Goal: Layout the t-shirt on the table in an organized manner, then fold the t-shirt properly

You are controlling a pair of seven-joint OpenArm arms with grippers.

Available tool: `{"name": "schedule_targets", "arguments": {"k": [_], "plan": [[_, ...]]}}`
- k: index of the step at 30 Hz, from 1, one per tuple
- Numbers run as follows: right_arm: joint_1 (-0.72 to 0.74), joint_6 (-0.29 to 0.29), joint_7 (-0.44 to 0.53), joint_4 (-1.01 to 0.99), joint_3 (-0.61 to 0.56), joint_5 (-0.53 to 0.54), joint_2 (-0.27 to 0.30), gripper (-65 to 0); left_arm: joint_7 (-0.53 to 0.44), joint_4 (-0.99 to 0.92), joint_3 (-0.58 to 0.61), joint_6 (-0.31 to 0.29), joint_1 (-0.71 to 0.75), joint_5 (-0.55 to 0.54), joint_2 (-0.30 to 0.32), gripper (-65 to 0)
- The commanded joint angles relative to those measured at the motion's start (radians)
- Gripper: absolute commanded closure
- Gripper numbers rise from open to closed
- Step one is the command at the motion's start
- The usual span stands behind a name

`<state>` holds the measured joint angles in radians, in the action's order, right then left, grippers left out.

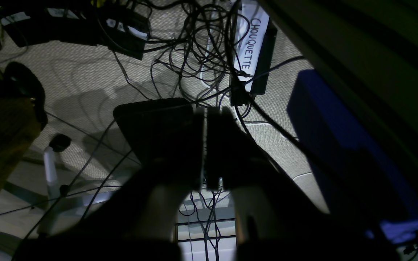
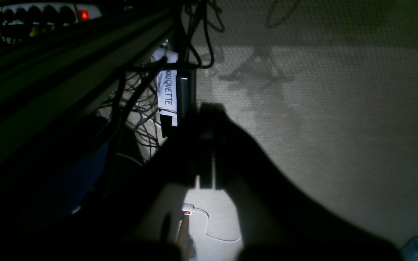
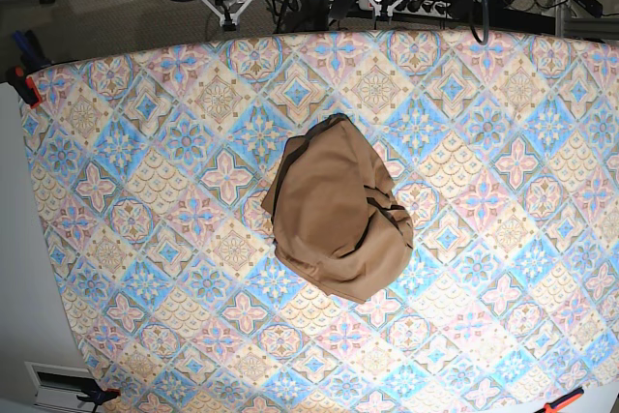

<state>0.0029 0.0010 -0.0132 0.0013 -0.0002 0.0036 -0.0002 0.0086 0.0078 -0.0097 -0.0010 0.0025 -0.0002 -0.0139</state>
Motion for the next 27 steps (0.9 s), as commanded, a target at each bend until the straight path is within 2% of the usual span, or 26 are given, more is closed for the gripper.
{"name": "schedule_targets", "arguments": {"k": [1, 27], "plan": [[0.004, 0.004, 0.006, -0.001, -0.002, 0.002, 0.001, 0.0, 0.009, -0.001, 0.000, -0.003, -0.002, -0.001, -0.002, -0.3], [0.001, 0.004, 0.008, -0.001, 0.006, 0.002, 0.002, 0.0, 0.009, -0.008, 0.004, -0.003, 0.006, 0.004, 0.039, 0.0]]}}
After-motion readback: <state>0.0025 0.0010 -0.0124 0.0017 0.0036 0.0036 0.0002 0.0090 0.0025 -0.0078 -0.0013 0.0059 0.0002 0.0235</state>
